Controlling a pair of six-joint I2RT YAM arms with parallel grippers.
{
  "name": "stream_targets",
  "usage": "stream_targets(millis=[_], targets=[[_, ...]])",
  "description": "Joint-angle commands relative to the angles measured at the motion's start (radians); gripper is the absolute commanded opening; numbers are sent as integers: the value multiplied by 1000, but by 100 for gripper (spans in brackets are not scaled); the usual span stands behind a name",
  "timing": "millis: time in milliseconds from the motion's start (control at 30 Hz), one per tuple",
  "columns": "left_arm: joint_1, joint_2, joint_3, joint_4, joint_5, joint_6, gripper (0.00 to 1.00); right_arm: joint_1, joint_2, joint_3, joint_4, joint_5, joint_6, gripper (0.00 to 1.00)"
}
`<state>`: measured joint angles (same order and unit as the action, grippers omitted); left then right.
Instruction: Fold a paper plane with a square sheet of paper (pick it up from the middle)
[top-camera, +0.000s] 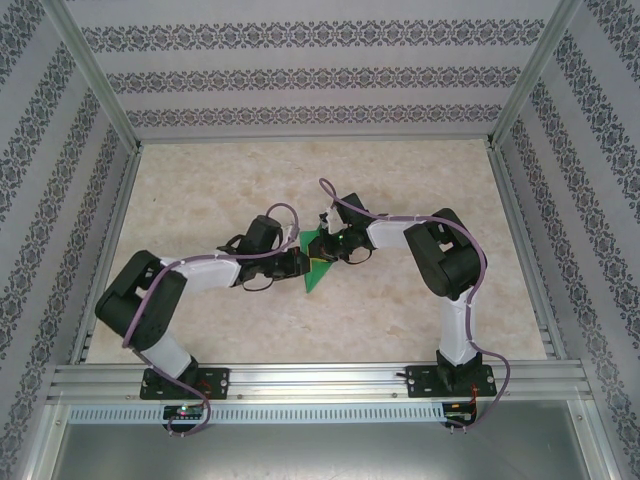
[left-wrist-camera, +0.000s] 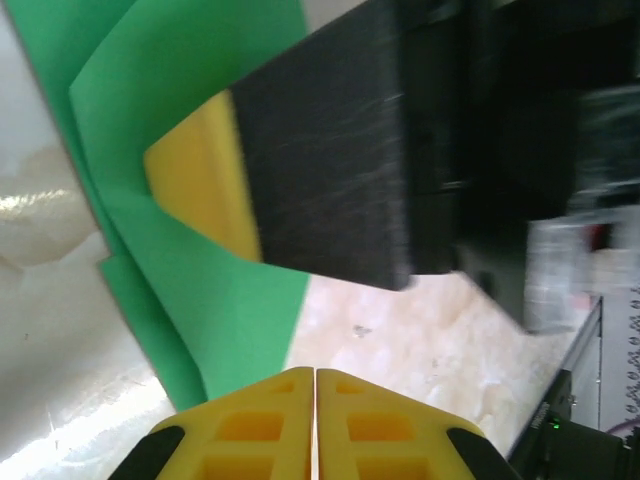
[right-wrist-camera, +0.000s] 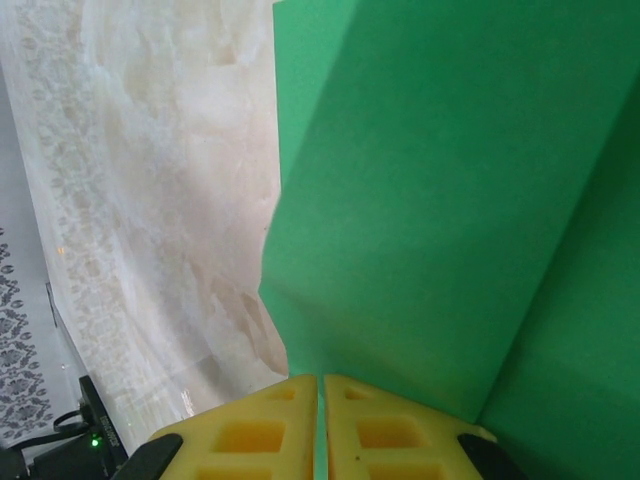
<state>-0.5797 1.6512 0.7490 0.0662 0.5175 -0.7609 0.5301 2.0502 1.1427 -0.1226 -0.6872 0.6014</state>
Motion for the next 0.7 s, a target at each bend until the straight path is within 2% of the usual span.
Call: stream_targets(millis=[0, 233, 433, 667], targets=[[-28, 32, 20, 49, -36, -25, 10, 11, 59, -48, -44, 112, -6, 11], [-55, 105, 18, 163, -48, -59, 13, 15, 61, -49, -42, 114, -5, 11], [-65, 122, 35, 18, -133, -24, 10, 16, 63, -49, -42, 113, -4, 11], [-94, 142, -35, -16, -135, -42, 5, 16, 60, -46, -41, 124, -4, 11]])
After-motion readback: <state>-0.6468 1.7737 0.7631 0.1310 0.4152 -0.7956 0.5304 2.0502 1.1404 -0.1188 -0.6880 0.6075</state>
